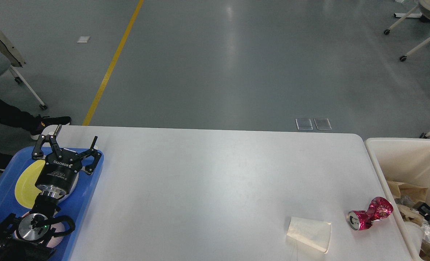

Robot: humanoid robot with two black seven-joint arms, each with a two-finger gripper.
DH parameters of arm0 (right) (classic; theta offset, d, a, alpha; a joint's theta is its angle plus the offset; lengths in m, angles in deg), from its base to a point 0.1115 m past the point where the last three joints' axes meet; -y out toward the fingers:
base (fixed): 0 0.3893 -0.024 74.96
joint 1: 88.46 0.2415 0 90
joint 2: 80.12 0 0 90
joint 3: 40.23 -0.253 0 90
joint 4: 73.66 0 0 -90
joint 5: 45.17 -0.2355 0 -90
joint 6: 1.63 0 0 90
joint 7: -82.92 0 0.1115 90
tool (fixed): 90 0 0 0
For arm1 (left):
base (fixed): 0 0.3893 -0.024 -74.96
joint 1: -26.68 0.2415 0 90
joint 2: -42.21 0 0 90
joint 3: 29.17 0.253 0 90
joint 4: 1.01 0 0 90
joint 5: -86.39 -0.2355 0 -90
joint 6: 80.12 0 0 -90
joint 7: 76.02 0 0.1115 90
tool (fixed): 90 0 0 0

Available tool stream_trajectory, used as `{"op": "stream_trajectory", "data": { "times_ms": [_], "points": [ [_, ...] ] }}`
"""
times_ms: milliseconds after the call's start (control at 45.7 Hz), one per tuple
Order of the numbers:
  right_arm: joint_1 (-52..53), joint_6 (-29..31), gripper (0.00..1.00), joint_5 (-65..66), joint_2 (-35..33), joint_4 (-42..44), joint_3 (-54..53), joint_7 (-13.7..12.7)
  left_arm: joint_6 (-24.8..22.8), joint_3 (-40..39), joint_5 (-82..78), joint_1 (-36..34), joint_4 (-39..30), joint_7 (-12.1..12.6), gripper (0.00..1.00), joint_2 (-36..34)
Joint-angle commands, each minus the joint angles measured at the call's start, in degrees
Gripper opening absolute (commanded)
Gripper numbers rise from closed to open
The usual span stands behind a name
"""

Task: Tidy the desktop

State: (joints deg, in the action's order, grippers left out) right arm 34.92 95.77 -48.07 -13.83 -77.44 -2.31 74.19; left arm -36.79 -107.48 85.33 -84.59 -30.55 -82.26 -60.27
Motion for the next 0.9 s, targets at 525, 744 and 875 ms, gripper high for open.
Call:
{"op": "stream_trajectory", "data": {
  "times_ms": [525,744,875],
  "points": [
    [46.05,18.43,1.00,9.84,-10.75,-35.40,23.50,-4.45,0.00,0.00,0.00,0.00,-0.08,0.00,0.97,0.00],
    [75.31,28.63,1.00,9.49,-7.59,-57.20,33.70,-4.45,0.00,0.00,0.00,0.00,-0.08,0.00,0.97,0.00],
    [89.21,38.38,1.00,9.05,-1.97,-66.97,35.55,-4.45,0.00,0.00,0.00,0.00,0.01,0.00,0.97,0.00]
  ]
}}
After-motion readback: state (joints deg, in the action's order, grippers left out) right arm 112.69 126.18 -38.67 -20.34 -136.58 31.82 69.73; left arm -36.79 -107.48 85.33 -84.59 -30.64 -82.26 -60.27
